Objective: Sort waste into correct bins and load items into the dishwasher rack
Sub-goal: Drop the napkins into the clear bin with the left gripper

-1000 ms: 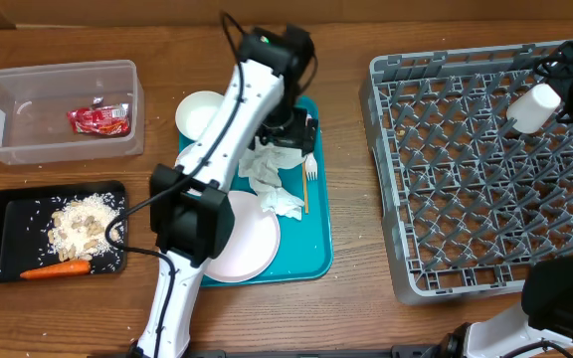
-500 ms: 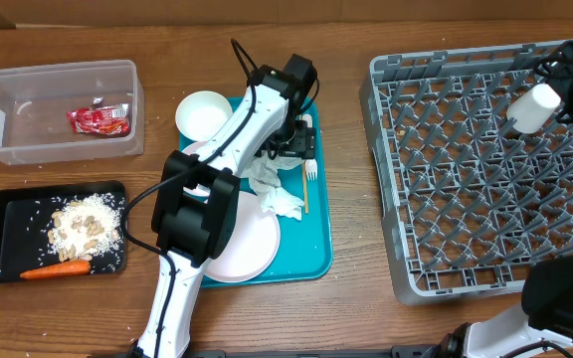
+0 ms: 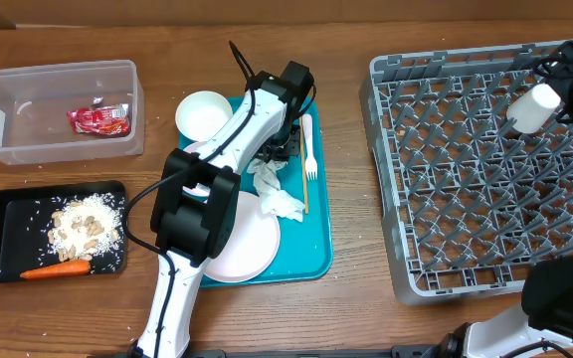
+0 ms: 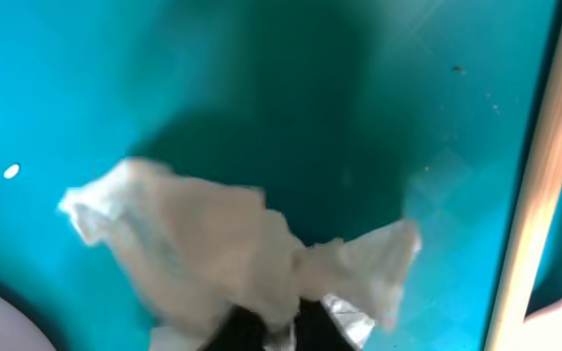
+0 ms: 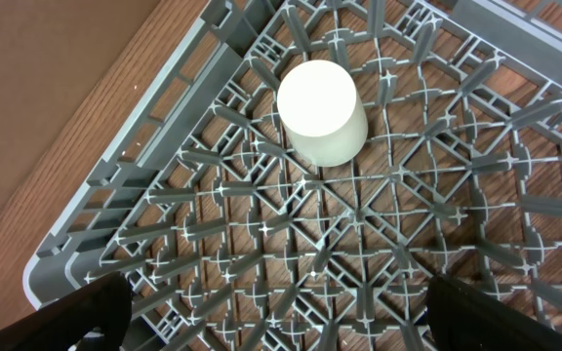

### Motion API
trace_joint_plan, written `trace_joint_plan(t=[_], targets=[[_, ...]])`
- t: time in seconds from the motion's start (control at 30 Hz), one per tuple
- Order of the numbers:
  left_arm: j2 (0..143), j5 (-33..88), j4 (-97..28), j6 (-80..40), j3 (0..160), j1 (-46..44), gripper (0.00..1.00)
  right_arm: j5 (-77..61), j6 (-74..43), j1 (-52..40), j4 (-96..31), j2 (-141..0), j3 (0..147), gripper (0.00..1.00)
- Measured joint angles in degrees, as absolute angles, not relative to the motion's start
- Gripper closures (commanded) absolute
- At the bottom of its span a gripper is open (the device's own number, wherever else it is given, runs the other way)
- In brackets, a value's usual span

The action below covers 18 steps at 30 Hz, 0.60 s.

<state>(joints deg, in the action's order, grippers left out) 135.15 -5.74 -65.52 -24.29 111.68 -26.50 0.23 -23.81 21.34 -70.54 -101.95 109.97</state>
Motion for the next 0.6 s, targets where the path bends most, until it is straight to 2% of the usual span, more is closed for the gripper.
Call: trace_joint_plan(t=[0.2, 0.37, 0.47, 0.6], targets=[[135.2, -5.8, -73.5, -24.3, 119.6, -26.5, 0.96, 0.2, -23.8, 21.3, -70.6, -102.0, 110.0, 0.00], [135.3, -5.8, -84.7, -24.3, 140.9, -24.7, 0.96, 0.2, -23.8, 21.3, -70.6, -102.0, 110.0, 0.00], [134.9, -6.2, -88.0, -24.3, 149.6, -20.6, 0.96, 0.2, -23.8, 21.3, -70.5, -102.0, 110.0, 0.00], [135.0, -7.0, -88.8, -24.3, 152.6, -8.4, 0.94, 0.2, -23.8, 21.3, -70.5, -102.0, 110.0, 0.00]])
